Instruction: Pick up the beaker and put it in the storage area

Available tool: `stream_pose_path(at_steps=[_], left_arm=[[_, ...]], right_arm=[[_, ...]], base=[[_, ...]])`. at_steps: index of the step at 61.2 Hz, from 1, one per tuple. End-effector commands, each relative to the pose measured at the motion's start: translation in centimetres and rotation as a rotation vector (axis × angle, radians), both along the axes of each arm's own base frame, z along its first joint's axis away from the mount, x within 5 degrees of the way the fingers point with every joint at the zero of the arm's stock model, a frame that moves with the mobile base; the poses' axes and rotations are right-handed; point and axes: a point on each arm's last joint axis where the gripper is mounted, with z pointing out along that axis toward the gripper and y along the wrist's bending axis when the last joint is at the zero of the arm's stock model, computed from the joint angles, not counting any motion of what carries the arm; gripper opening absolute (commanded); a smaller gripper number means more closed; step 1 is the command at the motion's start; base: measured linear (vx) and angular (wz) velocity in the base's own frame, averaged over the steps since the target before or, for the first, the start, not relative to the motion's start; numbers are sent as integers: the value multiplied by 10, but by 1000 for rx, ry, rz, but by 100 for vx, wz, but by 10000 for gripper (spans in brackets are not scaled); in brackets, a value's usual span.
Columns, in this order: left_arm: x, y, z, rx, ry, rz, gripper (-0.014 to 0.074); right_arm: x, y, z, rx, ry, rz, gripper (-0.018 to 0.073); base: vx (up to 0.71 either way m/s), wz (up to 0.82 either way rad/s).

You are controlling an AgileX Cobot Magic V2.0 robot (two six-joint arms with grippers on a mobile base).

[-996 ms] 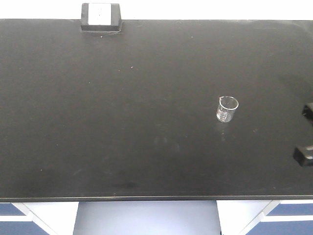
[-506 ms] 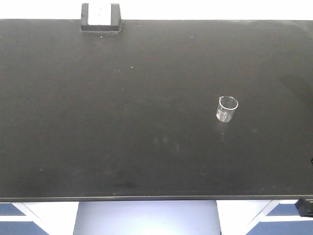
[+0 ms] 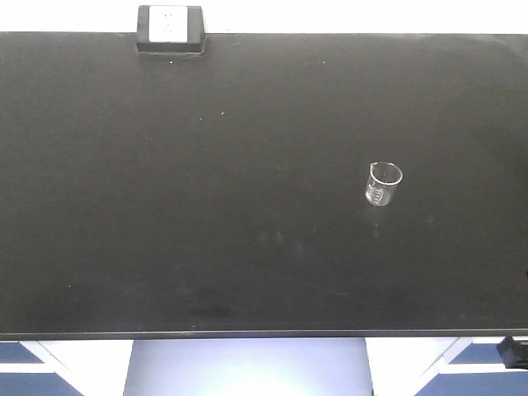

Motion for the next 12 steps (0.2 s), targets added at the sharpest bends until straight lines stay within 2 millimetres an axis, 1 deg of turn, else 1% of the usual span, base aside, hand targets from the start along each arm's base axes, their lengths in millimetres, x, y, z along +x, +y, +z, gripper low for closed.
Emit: stream_pose_path(at_steps=[1,12], left_arm=[[0,-2,1,-12,-79,-20,-8],[0,-2,1,-12,-79,-20,-8]], right_arm=[[0,-1,4,-7,-86,-7,0],[0,-1,4,-7,-86,-7,0]], base=[[0,0],[0,0]])
